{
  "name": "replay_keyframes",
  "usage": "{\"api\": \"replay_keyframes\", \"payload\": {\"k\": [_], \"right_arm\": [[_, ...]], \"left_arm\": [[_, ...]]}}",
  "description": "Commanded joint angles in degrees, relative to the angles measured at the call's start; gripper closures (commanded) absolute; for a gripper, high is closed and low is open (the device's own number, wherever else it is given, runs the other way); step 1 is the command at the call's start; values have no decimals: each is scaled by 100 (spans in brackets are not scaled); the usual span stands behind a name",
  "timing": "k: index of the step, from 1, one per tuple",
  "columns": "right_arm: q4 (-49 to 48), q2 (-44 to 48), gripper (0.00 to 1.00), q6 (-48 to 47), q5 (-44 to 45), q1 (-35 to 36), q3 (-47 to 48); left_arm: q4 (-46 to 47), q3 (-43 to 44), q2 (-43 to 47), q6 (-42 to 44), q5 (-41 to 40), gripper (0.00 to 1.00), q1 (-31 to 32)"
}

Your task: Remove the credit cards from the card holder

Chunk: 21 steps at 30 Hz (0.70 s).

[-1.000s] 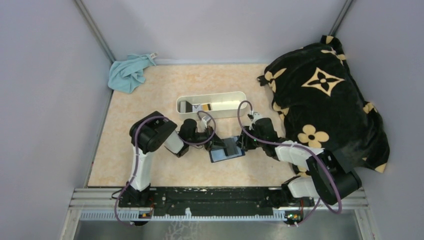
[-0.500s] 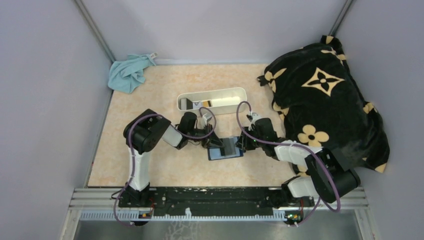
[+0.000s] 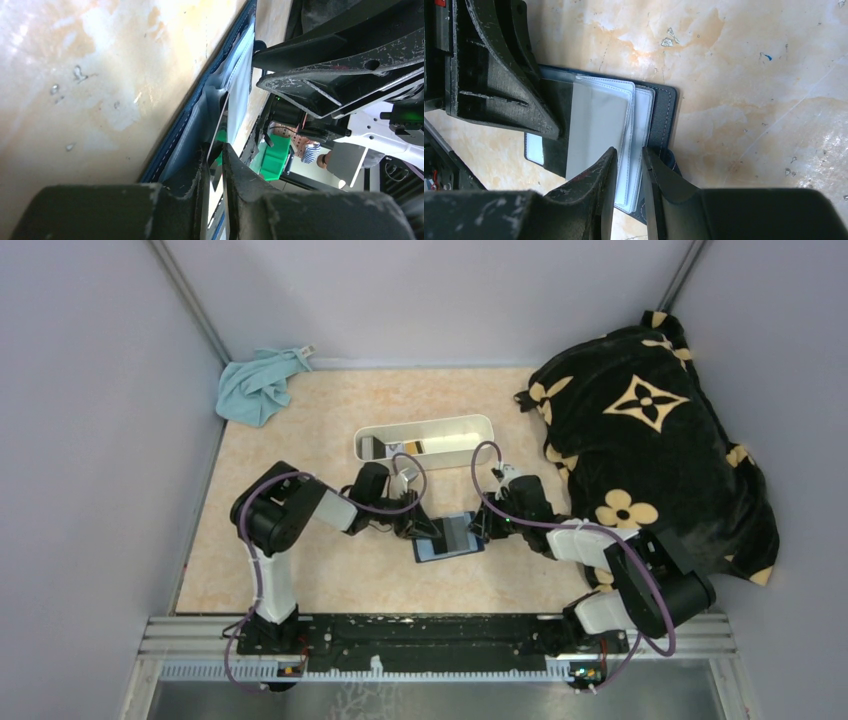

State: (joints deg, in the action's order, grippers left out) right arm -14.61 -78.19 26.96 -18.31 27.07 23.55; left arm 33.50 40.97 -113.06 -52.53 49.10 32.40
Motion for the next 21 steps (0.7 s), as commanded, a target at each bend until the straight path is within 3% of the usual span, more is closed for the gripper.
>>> {"api": "replay_keyframes", "payload": {"k": [1,16,21], "right_arm": [[89,-127,74,-37,78,-35,-52],[46,-144,74,-12,85,-35,-48],[31,-66,74,-8,-26,-35,-31]], "left_arm": [[-395,-205,180,324,-193,80,-32],[-955,-367,1041,678,-242,100,-332],[-1182,-324,1393,815,-222,100,-505]]}}
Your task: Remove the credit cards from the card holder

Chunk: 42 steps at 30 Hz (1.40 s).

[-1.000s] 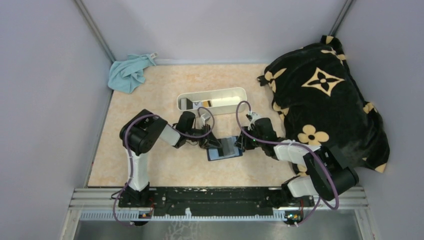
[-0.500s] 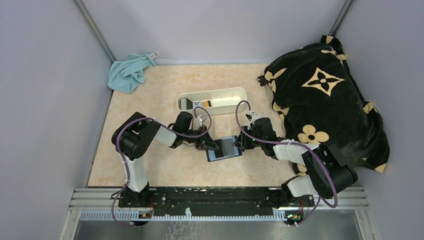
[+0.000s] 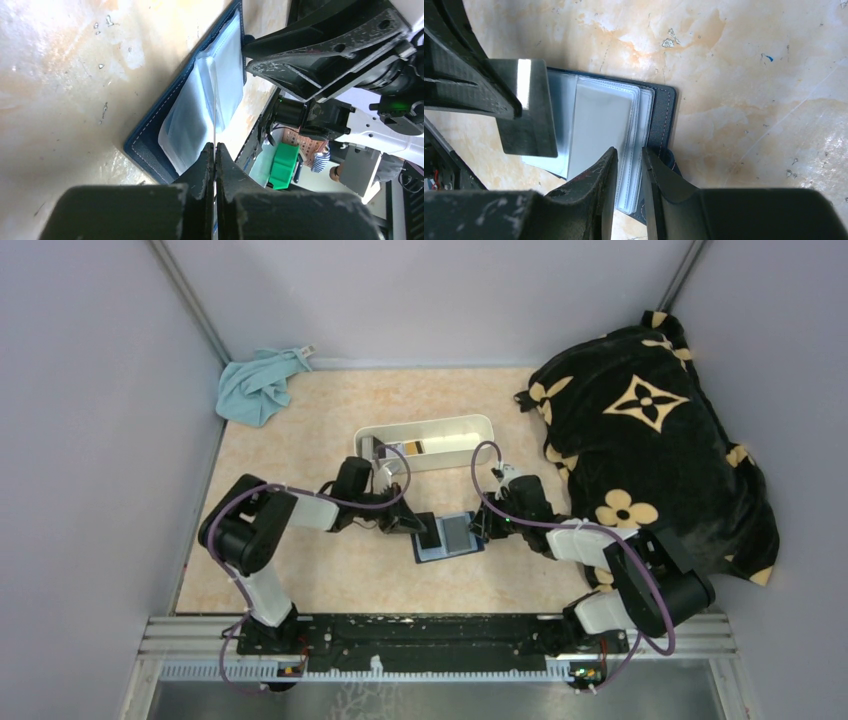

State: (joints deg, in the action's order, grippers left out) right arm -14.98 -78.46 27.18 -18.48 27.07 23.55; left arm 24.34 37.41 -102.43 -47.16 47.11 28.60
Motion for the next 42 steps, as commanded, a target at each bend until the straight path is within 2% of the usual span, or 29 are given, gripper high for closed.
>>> {"api": "replay_keyframes", "payload": {"k": [1,7,11,15,20,29,33,40,42], "right_arm": [[17,4,74,-21,-121,-35,-39],[-1153,618,72,453,-1299,-44,-270],[-1739,1018,58,730,-1811,-48,-266],[-2006,1278,51,861,-2089,-36,-207],[-2080,1192,50,877,-2263,16,-74],[-2453,1095,50,1095,-2432,262,43],[-2547,1129,56,1203,-2502,313,106],[-2520,1236,98,1204,-2448,316,115],[-2559,1243,100,1251,-2431,316,108]], "left_arm": [[-211,0,408,297,5,100,-153],[771,-308,833,54,359,100,-274],[1219,-331,930,-104,709,100,-279],[1625,-342,964,-287,986,100,-277],[2749,-457,951,-821,1363,100,-254],[4135,-515,908,-1447,1746,100,-45],[4178,-503,894,-1420,1728,98,59],[4609,-489,746,-1665,1899,89,128],[4884,-544,666,-1831,1834,85,122]]}}
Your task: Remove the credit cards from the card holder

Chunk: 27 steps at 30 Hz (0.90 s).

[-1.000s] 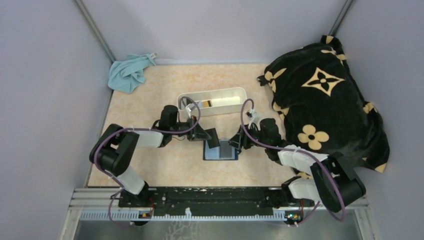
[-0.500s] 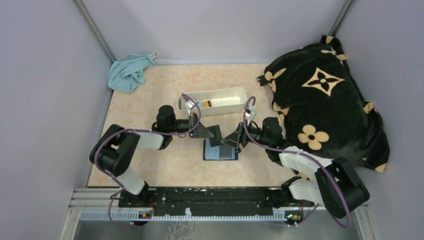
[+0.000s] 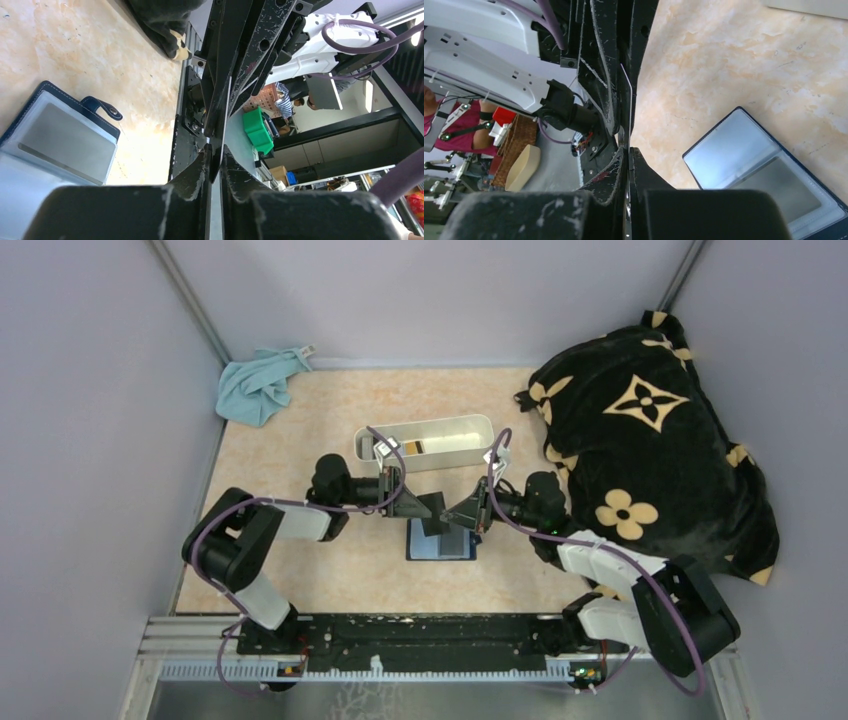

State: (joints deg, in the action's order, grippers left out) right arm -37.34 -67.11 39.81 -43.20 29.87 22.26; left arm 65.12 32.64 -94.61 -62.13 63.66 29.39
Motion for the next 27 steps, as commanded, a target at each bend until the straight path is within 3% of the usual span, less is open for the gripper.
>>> {"api": "replay_keyframes", "payload": {"k": [1,8,13,19,23,27], "right_arm": [[-381,122,100,34,71,37,223],[-655,258,100,270,329,37,115],[-827,188,100,394,274,37,120],[-824,182,100,405,246,37,84],[-792,219,100,402,242,37,14],[-686,281,100,352,276,37,-32]], "left_arm": [[979,-110,-152,-444,109,83,37],[2174,-351,-373,-1085,-230,77,33],[2517,-371,-490,-1284,-243,74,39],[2583,-423,-481,-1245,-375,83,31],[2507,-407,-436,-1133,-472,100,25],[2514,-373,-428,-1125,-520,100,3]]}}
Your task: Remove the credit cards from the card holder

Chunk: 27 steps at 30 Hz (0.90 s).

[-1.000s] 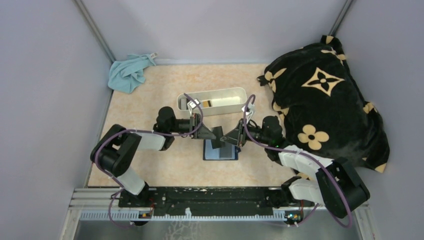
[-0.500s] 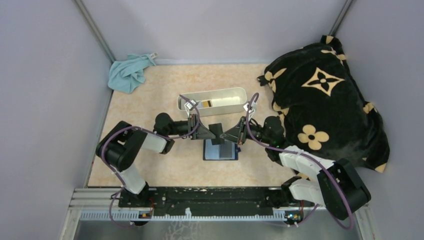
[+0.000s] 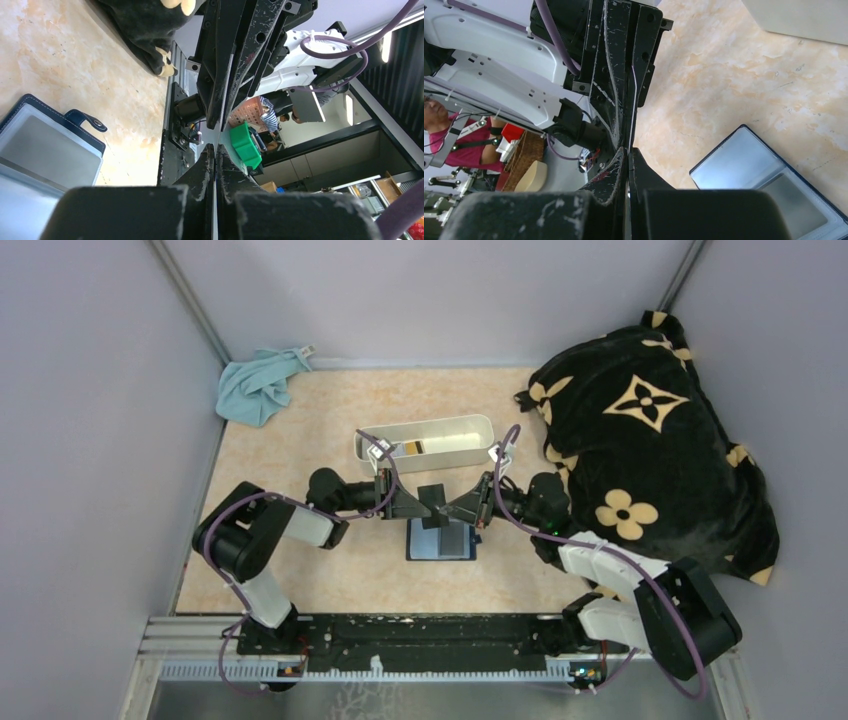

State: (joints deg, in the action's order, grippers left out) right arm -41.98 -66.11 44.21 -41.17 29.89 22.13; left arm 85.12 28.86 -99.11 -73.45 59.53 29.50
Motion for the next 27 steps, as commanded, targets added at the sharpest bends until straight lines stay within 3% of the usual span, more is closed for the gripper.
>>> {"api": "replay_keyframes", "payload": {"k": [1,4,6,9,11,17,22,27], "right_arm": [[-197,205,93,-102,85,28,-26],[99,360,54,-221,369,34,-25],[469,502,45,-438,689,35,2],[1099,546,44,-874,1099,29,103],[1292,455,44,-1029,1180,30,110],[955,144,44,-908,1041,26,-131],[930,11,45,-946,1091,26,-212],[988,-135,45,-1063,1135,26,-141]], "left_arm": [[487,17,42,14,-128,100,-39],[-43,223,200,253,-119,100,-210],[-1331,528,384,813,-128,100,-392],[-4094,1513,494,2210,-401,100,-880],[-5218,2078,456,2839,-748,100,-1161],[-6834,3602,-57,3189,-776,100,-1742],[-9623,5174,-382,4429,-2177,100,-1790],[-10777,5606,-345,5022,-2995,100,-1798]]}}
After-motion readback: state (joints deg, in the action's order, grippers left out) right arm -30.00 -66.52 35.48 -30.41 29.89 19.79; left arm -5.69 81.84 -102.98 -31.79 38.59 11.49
